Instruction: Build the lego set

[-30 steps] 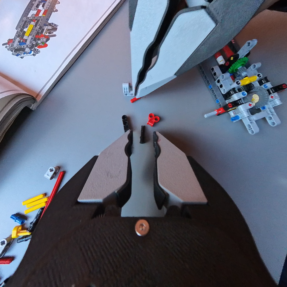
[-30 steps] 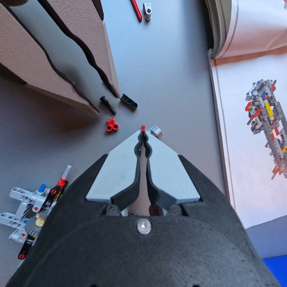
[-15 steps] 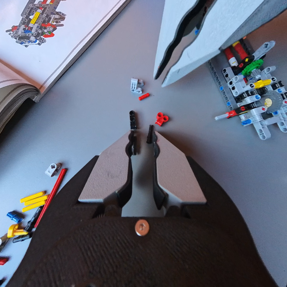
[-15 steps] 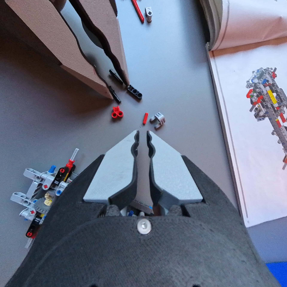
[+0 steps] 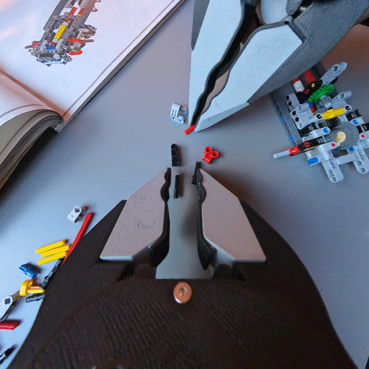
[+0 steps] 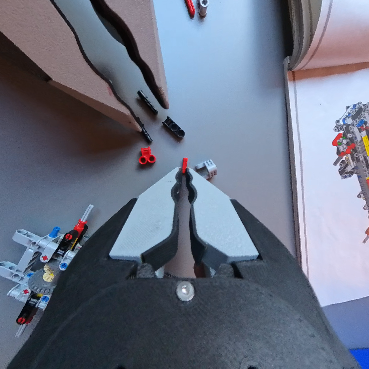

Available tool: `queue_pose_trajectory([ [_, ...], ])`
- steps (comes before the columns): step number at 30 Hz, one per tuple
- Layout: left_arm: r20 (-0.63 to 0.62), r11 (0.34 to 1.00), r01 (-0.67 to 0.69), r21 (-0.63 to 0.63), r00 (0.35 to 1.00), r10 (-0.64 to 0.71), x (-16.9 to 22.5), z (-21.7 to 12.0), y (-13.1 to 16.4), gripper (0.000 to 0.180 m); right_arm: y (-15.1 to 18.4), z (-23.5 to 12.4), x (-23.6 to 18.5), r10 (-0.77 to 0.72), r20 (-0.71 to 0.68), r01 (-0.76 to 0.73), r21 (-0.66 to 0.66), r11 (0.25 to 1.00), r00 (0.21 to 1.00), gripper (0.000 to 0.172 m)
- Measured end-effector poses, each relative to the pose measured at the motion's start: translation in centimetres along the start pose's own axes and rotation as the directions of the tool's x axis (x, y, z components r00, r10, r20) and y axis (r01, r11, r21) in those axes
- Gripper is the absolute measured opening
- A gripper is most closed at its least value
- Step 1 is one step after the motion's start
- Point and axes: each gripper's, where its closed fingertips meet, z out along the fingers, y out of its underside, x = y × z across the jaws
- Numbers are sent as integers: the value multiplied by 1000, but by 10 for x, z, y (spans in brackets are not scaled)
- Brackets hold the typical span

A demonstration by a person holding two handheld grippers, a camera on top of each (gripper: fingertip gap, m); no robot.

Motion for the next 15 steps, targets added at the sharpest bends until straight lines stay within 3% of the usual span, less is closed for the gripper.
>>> queue_pose_trajectory([
  [5, -49, 999, 37, 13, 998, -36, -1, 0, -13, 27, -1, -13, -3, -7, -11, 8, 26, 1000, 1000, 0],
  [8, -57, 1000, -18, 13, 998, 18, -3, 5, -34, 27, 4, -35, -3, 1, -50, 2, 53, 999, 999, 0],
  [12, -124, 989, -133, -66, 985, 124, 1, 25, -58, 24, 19, -63, -4, 42, -88, -34, 94, 995, 995, 0],
  [15, -194, 965, -182, -188, 970, 145, 4, 44, -55, 18, 28, -71, -2, 63, -87, -53, 107, 993, 994, 0],
])
